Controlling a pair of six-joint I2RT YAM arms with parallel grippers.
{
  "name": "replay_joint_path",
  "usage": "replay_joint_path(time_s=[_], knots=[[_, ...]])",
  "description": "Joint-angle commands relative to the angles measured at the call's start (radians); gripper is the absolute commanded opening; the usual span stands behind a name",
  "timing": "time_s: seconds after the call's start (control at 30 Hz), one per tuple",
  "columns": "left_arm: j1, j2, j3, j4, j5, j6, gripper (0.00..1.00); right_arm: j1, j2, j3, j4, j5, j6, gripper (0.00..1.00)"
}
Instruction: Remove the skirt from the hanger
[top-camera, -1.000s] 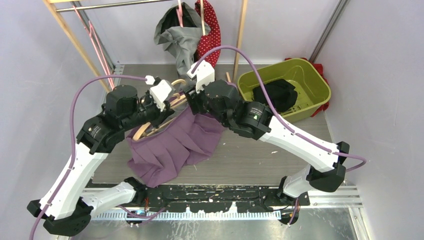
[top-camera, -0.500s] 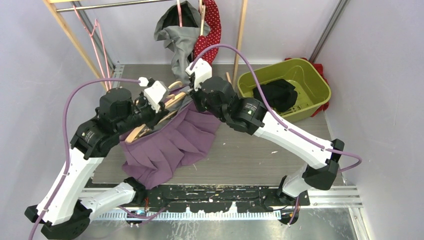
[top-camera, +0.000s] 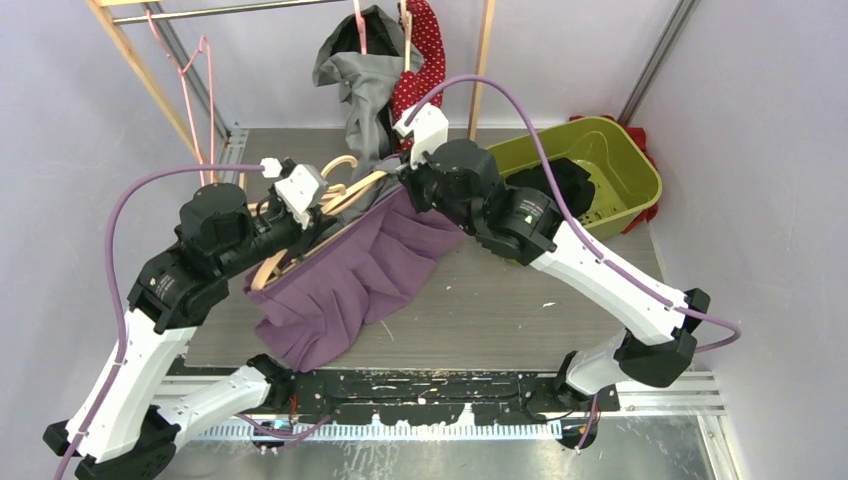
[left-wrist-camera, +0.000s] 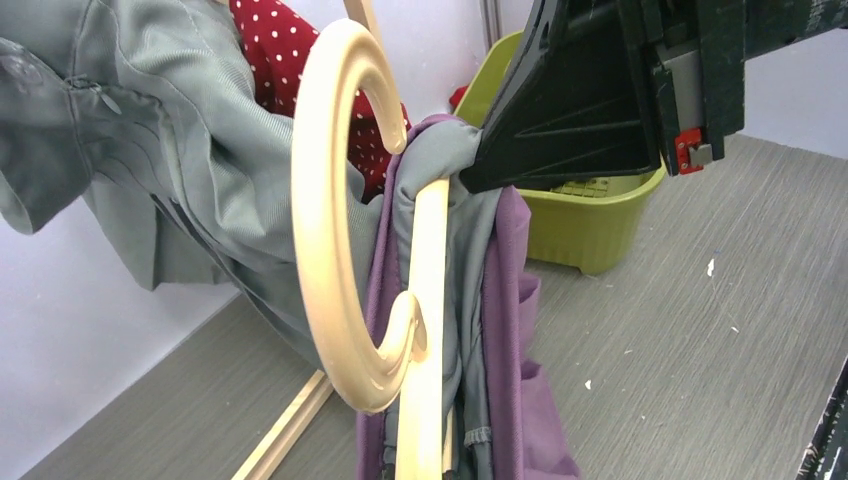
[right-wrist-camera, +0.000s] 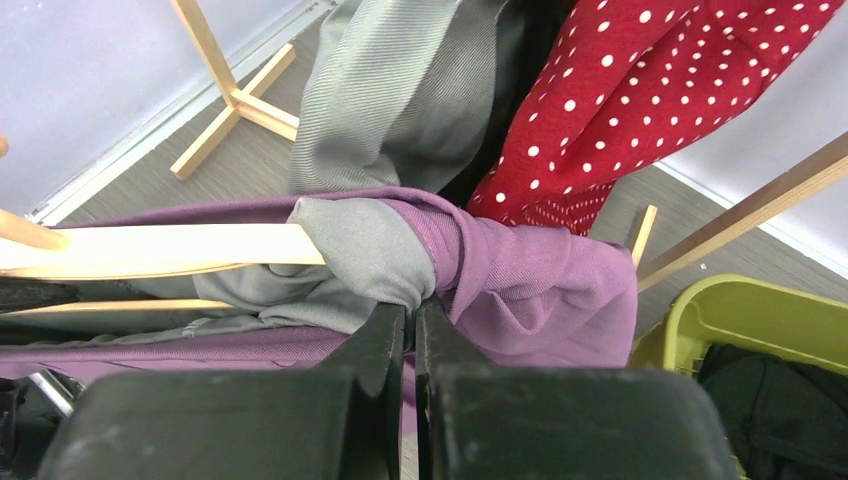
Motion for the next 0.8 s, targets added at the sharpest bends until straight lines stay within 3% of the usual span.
replay_joint_path(time_s=[0.0,0.3,0.53,0.77], knots=[[-0.003,-0.048,0.040,0.111,0.027,0.004,0.00,-0.059,-0.054,0.079,0.019,0.116,-0.054,0.01],[-0.003,-0.059,0.021,0.099,0.007,0.024,0.00,-0.092,-0.036,0.111,0.065,0.183,-0.114,0.01],[-0.003,0.028,0.006,0.181,-0.012,0.013,0.00,-0.050,0.148,0.469,-0.173,-0.128,-0.043,0.01],[-0.003,0.176,0.035,0.321,-0.112,0.062,0.00,0.090,0.288,0.708,-0.296,-0.243,-0.037,0.01]])
